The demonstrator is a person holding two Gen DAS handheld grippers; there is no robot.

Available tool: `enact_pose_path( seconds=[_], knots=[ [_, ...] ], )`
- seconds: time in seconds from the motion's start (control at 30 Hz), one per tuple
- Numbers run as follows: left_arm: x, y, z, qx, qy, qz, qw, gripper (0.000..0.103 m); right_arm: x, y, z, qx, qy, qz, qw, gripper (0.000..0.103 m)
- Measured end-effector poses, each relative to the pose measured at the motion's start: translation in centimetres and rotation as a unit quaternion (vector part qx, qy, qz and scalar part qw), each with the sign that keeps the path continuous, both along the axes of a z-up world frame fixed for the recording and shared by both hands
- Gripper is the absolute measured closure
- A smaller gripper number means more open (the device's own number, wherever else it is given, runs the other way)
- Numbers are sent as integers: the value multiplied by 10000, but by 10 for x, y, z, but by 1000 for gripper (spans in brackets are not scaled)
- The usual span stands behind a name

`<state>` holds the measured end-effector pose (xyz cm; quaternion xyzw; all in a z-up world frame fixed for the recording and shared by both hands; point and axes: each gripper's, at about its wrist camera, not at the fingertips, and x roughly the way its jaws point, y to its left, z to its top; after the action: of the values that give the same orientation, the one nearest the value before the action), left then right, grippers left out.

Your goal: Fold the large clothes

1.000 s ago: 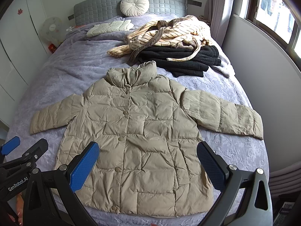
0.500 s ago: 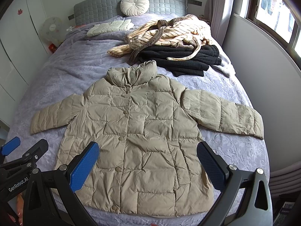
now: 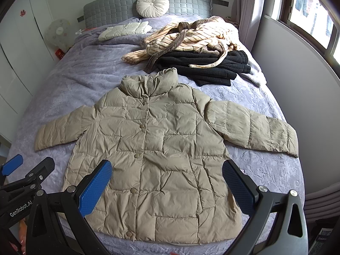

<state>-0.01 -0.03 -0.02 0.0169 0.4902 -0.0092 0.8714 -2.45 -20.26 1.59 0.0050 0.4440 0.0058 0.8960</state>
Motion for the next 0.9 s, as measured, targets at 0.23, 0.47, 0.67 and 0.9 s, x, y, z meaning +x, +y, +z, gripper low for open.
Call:
enact_pose_path(
  seconds=[0.23,0.47,0.67,0.9],
  knots=[
    [0,0,0,-4,-6,5,10000,0,1,3,0,2,2,4,10000,0],
    [0,0,0,-3,-5,4,10000,0,2,3,-1,4,18,3,10000,0],
    [0,0,0,0,-5,4,10000,0,2,4,-1,8,16,-2,10000,0],
    [-1,1,0,3,3,10,10000,0,3,3,-2,5,27,18,10000,0]
  ],
)
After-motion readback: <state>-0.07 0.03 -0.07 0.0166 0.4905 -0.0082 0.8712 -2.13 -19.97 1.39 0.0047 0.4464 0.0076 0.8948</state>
